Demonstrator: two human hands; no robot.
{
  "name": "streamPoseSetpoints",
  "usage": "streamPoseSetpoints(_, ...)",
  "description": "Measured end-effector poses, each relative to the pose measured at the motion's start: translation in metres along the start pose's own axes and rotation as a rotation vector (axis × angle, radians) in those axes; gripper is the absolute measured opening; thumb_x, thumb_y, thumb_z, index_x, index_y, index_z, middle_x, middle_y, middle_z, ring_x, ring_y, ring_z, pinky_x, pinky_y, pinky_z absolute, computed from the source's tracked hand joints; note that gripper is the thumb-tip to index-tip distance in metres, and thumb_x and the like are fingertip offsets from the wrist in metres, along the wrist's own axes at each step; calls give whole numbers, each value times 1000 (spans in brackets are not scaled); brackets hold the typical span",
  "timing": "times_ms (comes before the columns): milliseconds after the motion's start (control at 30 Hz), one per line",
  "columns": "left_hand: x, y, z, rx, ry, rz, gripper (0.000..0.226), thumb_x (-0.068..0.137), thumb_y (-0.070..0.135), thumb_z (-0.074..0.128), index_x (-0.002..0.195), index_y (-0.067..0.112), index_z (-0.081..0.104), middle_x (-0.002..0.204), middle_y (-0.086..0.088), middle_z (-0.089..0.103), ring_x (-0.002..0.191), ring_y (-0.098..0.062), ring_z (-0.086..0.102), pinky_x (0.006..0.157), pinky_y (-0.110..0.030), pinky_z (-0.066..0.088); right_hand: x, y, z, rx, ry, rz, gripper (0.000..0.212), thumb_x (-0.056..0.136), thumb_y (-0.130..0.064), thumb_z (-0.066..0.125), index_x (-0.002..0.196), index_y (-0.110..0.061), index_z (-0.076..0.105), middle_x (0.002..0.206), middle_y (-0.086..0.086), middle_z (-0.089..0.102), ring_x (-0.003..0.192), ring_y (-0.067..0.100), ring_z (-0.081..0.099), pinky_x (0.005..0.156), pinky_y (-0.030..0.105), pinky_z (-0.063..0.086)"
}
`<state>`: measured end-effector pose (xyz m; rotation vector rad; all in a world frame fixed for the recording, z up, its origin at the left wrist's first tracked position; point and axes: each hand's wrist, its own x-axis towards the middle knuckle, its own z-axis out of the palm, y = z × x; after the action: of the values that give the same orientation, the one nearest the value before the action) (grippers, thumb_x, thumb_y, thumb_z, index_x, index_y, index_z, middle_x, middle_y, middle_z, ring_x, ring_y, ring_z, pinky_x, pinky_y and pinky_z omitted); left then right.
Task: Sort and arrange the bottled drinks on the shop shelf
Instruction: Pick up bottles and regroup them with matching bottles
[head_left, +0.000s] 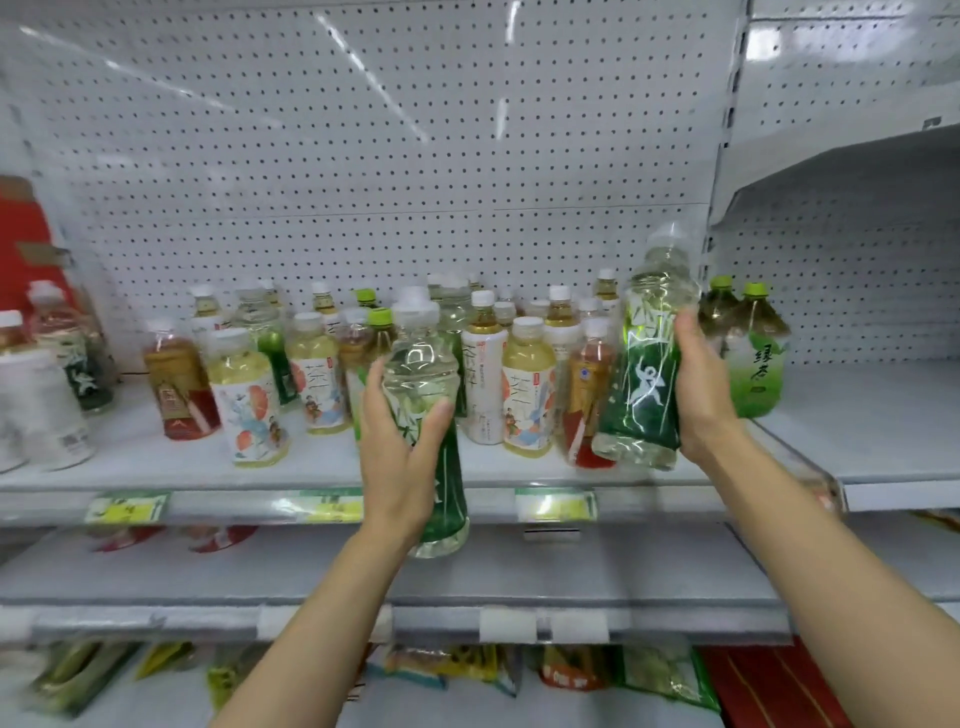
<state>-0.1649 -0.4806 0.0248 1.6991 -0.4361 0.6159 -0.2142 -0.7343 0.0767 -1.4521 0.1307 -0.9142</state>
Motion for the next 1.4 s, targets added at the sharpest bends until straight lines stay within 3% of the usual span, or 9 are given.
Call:
streamPoseSetpoints(167, 10, -17, -57, -3, -28, -5, 76, 95, 39, 61, 155, 26, 17, 141, 34, 23, 114, 40, 17, 90, 12, 13, -60, 1, 73, 91, -191, 135, 99, 68, -90, 51, 144, -27, 47, 142, 2, 56, 129, 24, 54, 108, 52, 42)
streamPoseSetpoints(367, 20, -54, -150, 66, 18, -21, 77, 93, 48, 61, 155, 29, 18, 157, 17, 25, 141, 2, 23, 113, -18, 20, -123, 16, 186, 85, -364, 152, 128, 34, -75, 84, 143, -20, 43, 129, 10, 62, 109, 30, 62, 91, 44, 51)
streamPoseSetpoints(500, 23, -88, -212, 120, 78, -20, 80, 88, 57, 59, 154, 27, 25, 156, 9, 37, 142, -9, 35, 118, -37, 32, -150, 37, 251, 203, -468, 176, 101, 47, -65, 87, 133, -28, 50, 119, 12, 67, 103, 35, 65, 93, 57, 51)
streamPoseSetpoints(633, 32, -112, -260, 144, 147, -26, 61, 89, 46, 62, 142, 46, 32, 138, 25, 47, 128, 10, 42, 104, -12, 35, -160, 44, 307, 255, -523, 218, 108, 46, -65, 88, 138, -27, 45, 121, 15, 65, 97, 34, 68, 83, 50, 56)
streamPoseSetpoints(767, 54, -135, -292, 175, 221, -44, 80, 90, 47, 61, 156, 26, 23, 157, 10, 34, 142, -5, 32, 115, -27, 26, -152, 47, 357, 274, -578, 219, 88, 58, -55, 83, 134, -28, 49, 117, 15, 67, 97, 36, 69, 80, 49, 58)
streamPoseSetpoints(967, 86, -160, -329, 200, 346, 0, 76, 86, 50, 59, 151, 37, 22, 150, 21, 34, 136, 4, 32, 111, -23, 26, -132, 42, 429, 303, -651, 161, 53, 67, -43, 85, 110, -43, 55, 112, 9, 70, 86, 26, 73, 73, 43, 60)
streamPoseSetpoints(1167, 115, -183, -365, 192, 430, 71, 67, 90, 41, 64, 147, 34, 29, 125, 43, 42, 114, 28, 39, 91, 4, 30, -99, 24, 497, 288, -658, 73, 70, 65, -42, 84, 126, -31, 52, 111, 10, 70, 88, 30, 73, 78, 51, 60)
streamPoseSetpoints(1300, 138, -201, -390, 167, 435, 97, 75, 85, 54, 59, 150, 28, 32, 140, 12, 51, 127, 3, 48, 101, -15, 38, -72, -3, 550, 296, -637, -6, 75, 67, -41, 85, 132, -22, 52, 112, 9, 69, 89, 26, 72, 79, 47, 60)
streamPoseSetpoints(1400, 159, -212, -406, 138, 432, 95, 74, 82, 54, 58, 148, 30, 33, 135, 12, 52, 119, 10, 49, 93, -7, 39, -52, -19, 594, 290, -576, -66, 69, 74, -31, 84, 132, -15, 52, 113, 7, 69, 95, 24, 71, 84, 44, 59)
